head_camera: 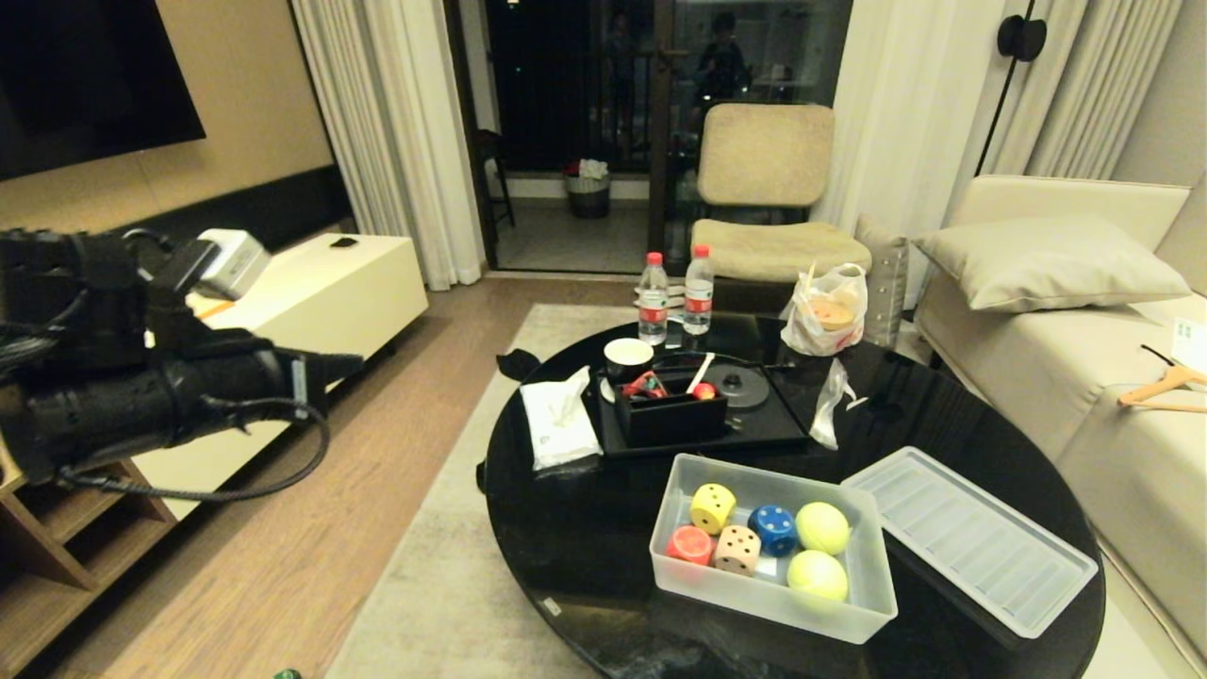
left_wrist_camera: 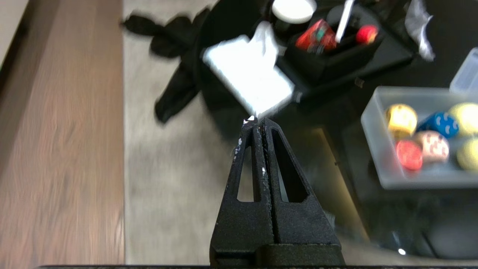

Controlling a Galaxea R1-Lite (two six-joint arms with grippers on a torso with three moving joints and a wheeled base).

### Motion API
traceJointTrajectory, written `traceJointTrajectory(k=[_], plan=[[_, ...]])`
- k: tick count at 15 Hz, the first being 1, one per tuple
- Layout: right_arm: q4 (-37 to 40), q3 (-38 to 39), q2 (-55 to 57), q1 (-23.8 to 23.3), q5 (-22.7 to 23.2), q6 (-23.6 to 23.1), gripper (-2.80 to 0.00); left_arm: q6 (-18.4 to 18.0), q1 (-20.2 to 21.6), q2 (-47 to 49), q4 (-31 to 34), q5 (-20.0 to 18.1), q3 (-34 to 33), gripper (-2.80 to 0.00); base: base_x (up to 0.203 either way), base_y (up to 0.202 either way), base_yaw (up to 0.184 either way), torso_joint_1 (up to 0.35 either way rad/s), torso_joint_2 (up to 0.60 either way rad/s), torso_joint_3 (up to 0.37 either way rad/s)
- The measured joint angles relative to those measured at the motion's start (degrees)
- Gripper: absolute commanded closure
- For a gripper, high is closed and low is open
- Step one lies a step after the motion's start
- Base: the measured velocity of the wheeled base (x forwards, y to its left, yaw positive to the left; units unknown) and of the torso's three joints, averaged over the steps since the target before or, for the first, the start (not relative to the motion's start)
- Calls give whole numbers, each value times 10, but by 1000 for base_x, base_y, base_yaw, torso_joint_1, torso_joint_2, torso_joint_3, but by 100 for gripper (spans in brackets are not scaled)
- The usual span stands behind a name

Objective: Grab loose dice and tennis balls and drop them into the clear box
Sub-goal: Pick up toys out of the box

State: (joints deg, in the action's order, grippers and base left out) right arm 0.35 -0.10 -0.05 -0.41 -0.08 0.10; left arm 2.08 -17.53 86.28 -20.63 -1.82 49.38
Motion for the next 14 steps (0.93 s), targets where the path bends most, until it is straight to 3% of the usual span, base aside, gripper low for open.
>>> traceJointTrajectory(k=[3,9,14], plan=[[0,0,0,0,-1,0,0,21,51,-113,-21,-6,-134,0,0,0,0,0,0,0],[0,0,0,0,0,0,0,25,76,-320,-26,-6,-314,0,0,0,0,0,0,0],[-1,0,0,0,0,0,0,21,81,-451,-17,53,-424,0,0,0,0,0,0,0]])
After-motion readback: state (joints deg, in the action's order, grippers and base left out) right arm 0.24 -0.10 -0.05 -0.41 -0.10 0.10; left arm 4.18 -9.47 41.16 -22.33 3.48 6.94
